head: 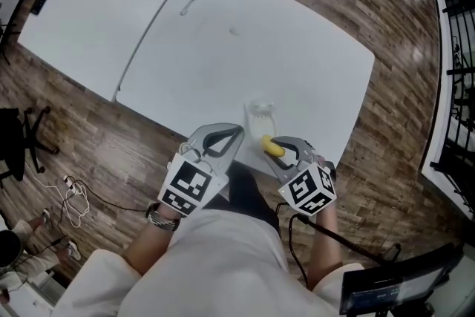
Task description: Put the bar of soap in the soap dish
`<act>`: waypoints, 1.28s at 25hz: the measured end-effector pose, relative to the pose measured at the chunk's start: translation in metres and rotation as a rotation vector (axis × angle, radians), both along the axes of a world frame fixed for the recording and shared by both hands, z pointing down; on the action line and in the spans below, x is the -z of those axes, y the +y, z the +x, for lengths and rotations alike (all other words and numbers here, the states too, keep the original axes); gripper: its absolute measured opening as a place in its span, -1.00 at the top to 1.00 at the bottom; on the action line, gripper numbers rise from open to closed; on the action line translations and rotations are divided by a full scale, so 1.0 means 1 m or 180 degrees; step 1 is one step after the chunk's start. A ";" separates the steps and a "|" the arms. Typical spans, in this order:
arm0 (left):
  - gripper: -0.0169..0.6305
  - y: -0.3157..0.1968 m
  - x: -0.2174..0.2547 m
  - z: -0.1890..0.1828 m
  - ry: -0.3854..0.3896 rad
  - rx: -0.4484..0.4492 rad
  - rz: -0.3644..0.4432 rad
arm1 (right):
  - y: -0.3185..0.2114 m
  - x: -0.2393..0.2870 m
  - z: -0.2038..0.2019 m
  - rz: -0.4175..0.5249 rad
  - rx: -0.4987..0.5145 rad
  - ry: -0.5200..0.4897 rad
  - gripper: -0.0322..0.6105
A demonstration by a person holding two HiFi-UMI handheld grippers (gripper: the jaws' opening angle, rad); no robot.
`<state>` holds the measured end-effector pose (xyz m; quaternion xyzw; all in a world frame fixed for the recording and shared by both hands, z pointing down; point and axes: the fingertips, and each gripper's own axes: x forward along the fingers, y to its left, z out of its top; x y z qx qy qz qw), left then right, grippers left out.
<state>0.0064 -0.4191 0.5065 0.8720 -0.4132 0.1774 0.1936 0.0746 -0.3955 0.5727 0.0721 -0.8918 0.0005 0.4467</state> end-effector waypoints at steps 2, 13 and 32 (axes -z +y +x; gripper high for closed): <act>0.92 0.000 -0.004 -0.001 -0.0005 0.0020 -0.0035 | 0.000 -0.002 0.000 -0.0026 0.0018 0.0012 0.52; 0.92 0.000 -0.020 0.003 -0.0003 0.0075 -0.0182 | 0.000 -0.011 -0.002 -0.0138 0.0113 0.0081 0.52; 0.92 0.001 -0.031 -0.013 -0.0015 0.0248 -0.0304 | -0.004 -0.026 0.000 -0.0304 0.0437 0.0334 0.52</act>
